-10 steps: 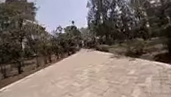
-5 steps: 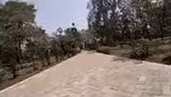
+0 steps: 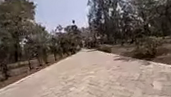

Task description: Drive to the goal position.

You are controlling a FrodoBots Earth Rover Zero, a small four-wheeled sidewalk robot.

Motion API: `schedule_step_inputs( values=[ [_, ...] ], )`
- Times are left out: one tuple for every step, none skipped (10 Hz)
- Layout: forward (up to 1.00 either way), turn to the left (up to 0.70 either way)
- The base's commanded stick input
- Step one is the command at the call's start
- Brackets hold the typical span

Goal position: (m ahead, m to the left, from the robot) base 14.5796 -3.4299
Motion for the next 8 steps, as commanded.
schedule_step_inputs(
  values=[
    [0.7, 0.03],
    [0.7, 0.03],
    [0.7, 0.35],
    [0.7, 0.35],
    [0.7, 0.21],
    [0.7, 0.04],
    [0.7, 0.0],
    [0.7, 0.0]
  ],
)
